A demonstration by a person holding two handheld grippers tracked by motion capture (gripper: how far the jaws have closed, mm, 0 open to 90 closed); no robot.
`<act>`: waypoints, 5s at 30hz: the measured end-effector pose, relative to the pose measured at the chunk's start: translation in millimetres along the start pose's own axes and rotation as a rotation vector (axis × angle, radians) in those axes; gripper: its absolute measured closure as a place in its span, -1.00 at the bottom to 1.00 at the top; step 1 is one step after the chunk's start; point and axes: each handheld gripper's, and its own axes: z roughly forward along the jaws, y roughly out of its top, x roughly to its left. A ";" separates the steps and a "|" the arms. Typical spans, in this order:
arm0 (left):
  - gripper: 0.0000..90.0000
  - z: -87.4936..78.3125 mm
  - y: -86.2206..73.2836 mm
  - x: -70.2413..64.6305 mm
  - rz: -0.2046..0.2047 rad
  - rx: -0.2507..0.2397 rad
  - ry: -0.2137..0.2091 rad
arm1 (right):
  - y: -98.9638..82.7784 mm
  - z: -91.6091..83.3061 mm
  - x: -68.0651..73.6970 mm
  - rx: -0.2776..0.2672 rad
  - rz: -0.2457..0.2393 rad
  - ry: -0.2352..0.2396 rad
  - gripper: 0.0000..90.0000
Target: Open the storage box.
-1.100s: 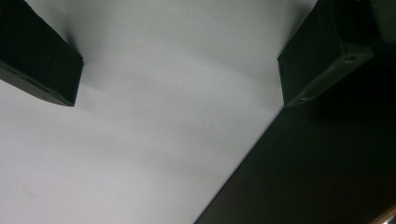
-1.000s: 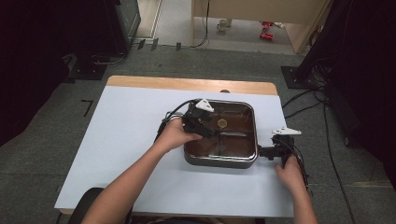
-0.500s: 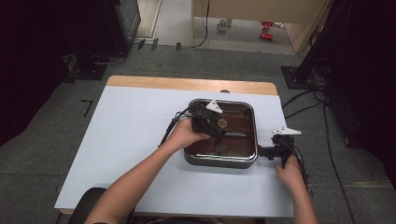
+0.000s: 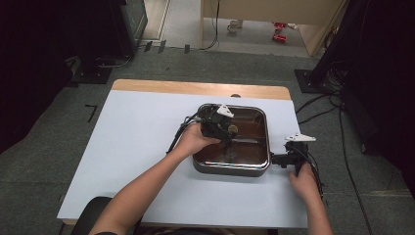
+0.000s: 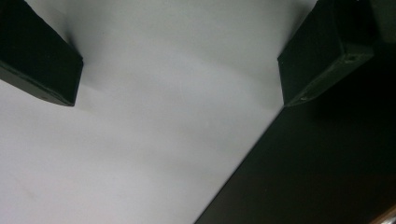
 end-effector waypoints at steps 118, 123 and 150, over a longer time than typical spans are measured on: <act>0.31 -143.1 -173.9 163.5 -0.496 0.065 0.357 | 0.2 0.1 -0.1 0.001 0.001 0.001 -1.00; 0.30 -142.7 -175.6 163.5 -0.509 0.052 0.356 | 0.2 0.1 -0.2 0.000 0.000 0.001 -1.00; -0.20 -176.3 -136.6 110.3 -0.467 -0.126 0.282 | 0.2 0.2 -0.3 0.000 0.002 0.002 -1.00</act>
